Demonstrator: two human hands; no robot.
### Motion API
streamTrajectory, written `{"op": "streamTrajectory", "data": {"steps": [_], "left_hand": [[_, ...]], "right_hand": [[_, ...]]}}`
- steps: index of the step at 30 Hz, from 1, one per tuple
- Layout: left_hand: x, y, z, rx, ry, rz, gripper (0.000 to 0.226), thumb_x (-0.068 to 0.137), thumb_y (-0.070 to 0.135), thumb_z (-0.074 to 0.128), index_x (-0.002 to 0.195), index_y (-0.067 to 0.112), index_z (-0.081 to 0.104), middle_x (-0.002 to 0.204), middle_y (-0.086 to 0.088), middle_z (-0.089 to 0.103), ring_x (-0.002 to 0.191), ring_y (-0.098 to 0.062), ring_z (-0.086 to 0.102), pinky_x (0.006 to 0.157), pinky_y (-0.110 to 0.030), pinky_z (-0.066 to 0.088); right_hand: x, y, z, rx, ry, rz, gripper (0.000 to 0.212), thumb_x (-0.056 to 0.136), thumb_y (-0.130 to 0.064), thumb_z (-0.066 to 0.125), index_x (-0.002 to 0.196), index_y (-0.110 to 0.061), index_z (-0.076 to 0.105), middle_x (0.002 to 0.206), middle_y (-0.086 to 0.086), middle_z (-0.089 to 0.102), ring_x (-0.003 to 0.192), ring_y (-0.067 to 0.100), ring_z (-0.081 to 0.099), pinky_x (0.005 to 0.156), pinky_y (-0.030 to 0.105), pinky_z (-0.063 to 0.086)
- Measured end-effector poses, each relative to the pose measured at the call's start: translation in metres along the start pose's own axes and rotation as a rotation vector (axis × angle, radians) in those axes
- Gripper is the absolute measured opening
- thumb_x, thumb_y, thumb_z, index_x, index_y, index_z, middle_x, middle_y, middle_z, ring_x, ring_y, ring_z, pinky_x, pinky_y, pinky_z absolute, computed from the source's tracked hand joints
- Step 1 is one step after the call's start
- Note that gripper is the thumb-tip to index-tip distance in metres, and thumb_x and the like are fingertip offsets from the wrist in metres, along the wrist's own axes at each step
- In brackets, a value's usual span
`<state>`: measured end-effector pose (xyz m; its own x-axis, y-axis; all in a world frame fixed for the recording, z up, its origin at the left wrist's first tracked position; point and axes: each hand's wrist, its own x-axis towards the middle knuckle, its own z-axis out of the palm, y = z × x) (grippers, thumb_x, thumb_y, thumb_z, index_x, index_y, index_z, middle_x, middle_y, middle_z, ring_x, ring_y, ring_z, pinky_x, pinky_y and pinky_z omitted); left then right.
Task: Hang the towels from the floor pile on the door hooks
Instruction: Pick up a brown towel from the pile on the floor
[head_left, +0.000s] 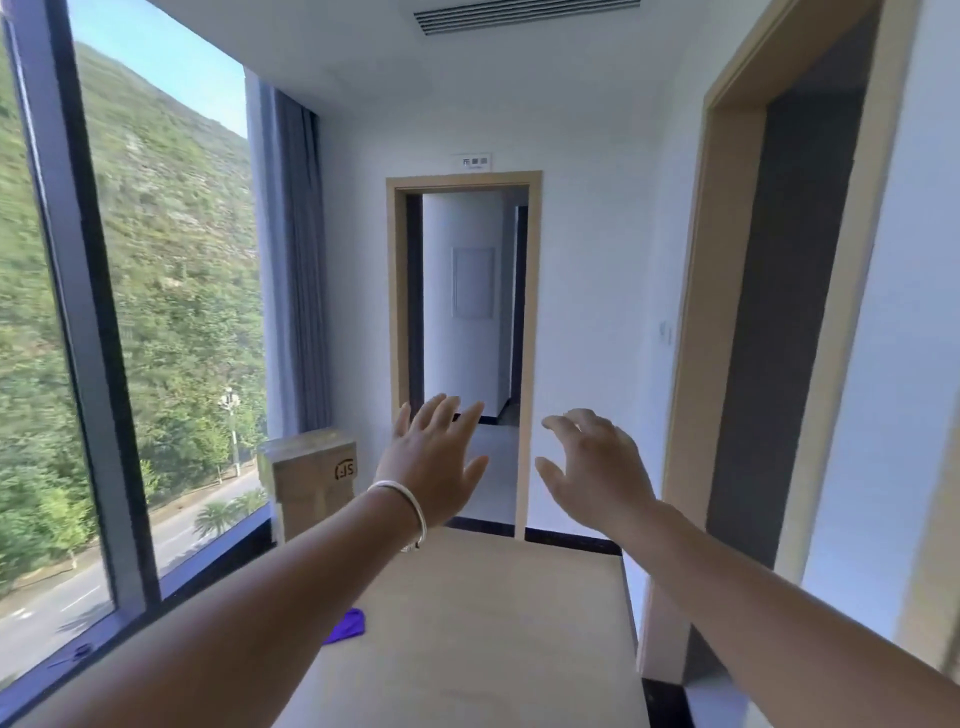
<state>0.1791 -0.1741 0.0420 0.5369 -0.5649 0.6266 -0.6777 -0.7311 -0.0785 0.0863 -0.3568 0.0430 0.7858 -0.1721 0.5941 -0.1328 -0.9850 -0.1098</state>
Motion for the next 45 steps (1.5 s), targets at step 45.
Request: {"op": "streamTrajectory", "data": {"steps": [45], "left_hand": [[0.507, -0.073, 0.44, -0.073, 0.004, 0.18, 0.064, 0.095, 0.053, 0.034, 0.149, 0.028, 0.01, 0.154, -0.002, 0.025, 0.145, -0.023, 0.015, 0.118, -0.05, 0.012]], "right_hand": [[0.437, 0.314, 0.303, -0.146, -0.051, 0.21, 0.054, 0.094, -0.049, 0.045, 0.143, -0.028, 0.035, 0.151, 0.0, 0.031, 0.139, 0.019, 0.026, 0.116, 0.045, 0.017]]}}
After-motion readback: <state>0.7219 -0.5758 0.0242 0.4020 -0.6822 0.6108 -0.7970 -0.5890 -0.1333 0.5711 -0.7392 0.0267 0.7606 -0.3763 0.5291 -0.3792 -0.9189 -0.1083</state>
